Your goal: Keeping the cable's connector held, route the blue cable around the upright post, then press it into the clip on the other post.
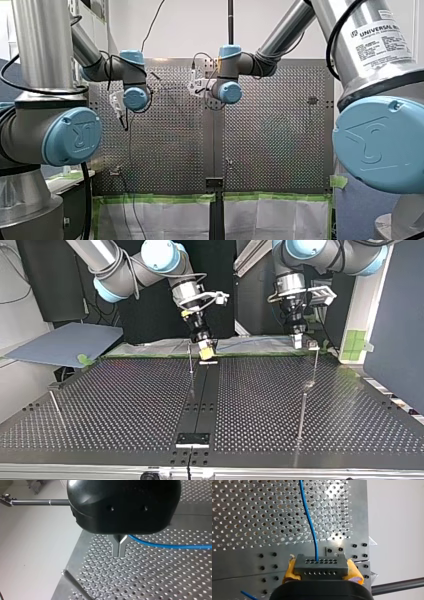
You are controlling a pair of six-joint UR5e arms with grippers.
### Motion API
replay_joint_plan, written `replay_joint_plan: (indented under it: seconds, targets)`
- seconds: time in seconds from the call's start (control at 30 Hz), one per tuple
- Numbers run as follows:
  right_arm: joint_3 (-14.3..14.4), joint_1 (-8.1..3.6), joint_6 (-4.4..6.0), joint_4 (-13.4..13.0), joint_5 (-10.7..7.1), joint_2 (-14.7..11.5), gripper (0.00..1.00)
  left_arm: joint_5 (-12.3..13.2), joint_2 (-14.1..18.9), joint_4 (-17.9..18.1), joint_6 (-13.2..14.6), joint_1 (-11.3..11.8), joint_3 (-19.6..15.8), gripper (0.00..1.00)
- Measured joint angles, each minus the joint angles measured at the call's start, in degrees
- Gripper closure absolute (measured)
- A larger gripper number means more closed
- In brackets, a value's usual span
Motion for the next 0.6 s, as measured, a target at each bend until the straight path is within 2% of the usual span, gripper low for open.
replay_joint_plan:
  seconds: [0.3, 0.43, 0.6]
  targets:
    - [-4.8, -0.58, 0.07, 4.6, -0.63, -0.1, 1.0, 2.9, 0.2, -4.6, -3.0, 1.7, 4.6, 1.0]
    - [-6.7, -0.8, 0.3, 5.3, -1.15, 0.0, 1.0, 3.7, 1.2, -6.9, -4.0, 2.4, 6.8, 1.0]
    - [-9.2, -1.41, 1.21, 5.4, -2.26, 0.1, 1.0, 4.4, 2.3, -8.6, -5.8, 3.4, 9.2, 1.0]
